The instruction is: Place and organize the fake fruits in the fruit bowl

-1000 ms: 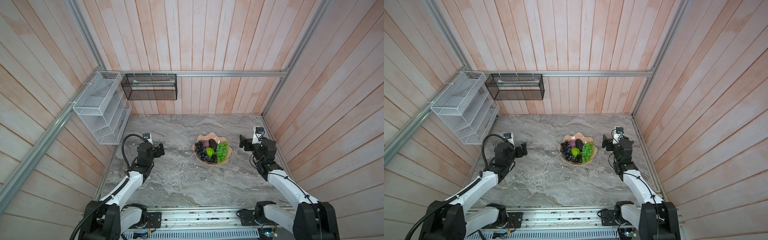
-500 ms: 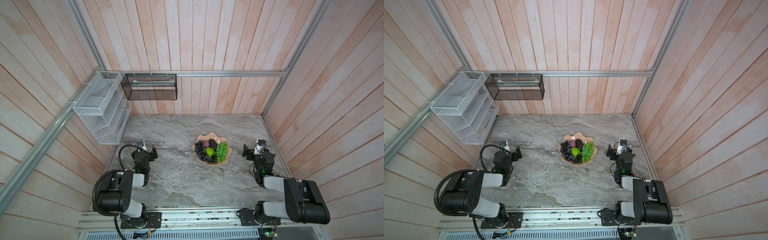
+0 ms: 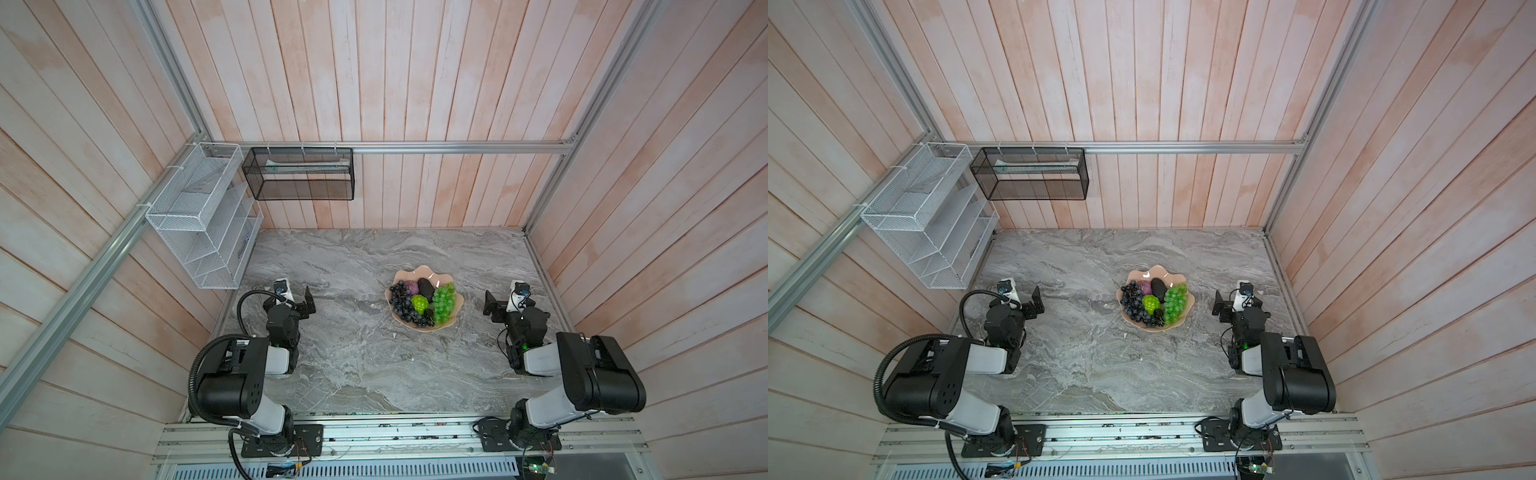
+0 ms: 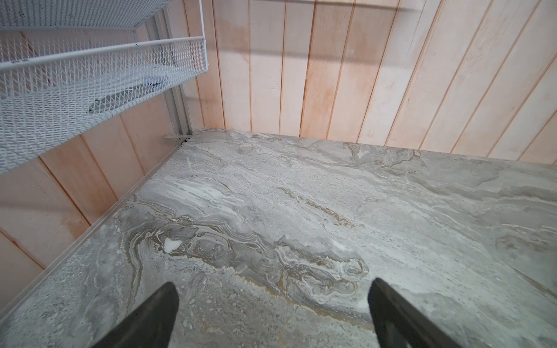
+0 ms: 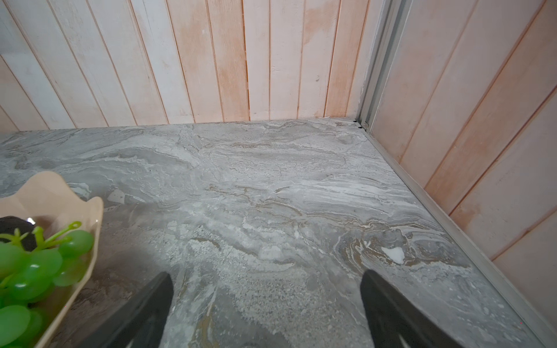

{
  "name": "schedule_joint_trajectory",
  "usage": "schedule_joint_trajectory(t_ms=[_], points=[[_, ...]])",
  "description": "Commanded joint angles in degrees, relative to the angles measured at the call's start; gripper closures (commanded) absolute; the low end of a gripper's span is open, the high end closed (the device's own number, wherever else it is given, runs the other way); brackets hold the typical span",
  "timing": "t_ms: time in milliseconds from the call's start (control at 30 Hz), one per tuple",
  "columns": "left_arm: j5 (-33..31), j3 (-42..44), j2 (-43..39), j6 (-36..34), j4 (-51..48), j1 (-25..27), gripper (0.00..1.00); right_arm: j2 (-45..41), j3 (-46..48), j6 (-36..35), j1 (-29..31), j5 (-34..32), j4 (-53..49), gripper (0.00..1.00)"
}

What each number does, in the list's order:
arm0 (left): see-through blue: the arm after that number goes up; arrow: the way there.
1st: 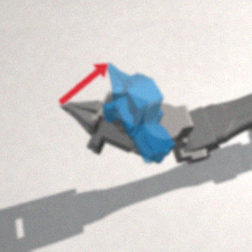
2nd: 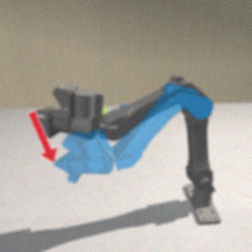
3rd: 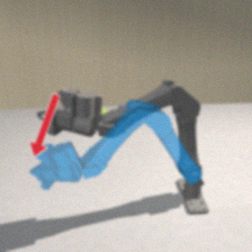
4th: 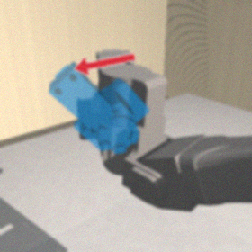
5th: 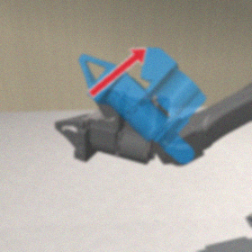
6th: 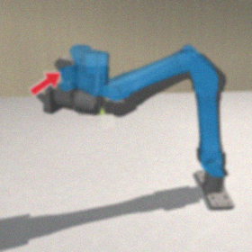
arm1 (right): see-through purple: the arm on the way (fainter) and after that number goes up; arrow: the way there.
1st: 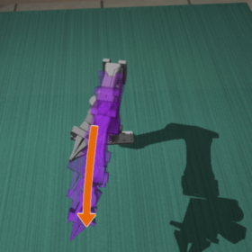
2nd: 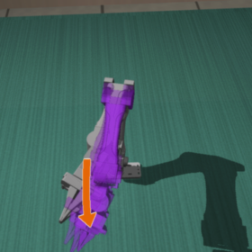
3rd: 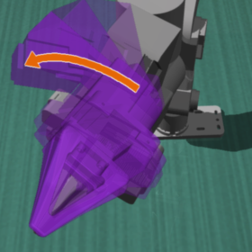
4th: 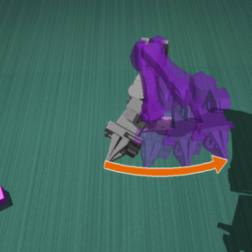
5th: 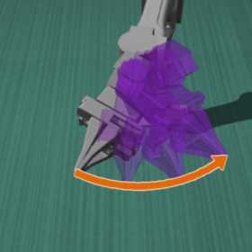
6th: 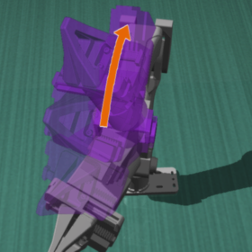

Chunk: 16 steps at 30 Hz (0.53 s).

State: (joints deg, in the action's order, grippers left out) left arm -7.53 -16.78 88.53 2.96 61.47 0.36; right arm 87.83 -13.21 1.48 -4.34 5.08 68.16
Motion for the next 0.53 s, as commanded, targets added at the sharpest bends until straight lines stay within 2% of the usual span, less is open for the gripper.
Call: schedule_joint_trajectory(t_ms=[0,500], points=[[0.6,0.7,-0.2,-0.8,2.8,-0.3,0.00,-0.8,-1.0,0.1,-0.3,1.1,0.5,0.02],[0.9,0.1,0.1,-0.6,2.1,-0.3,0.00,-0.7,-1.0,0.1,-0.2,1.1,0.5,0.02]])
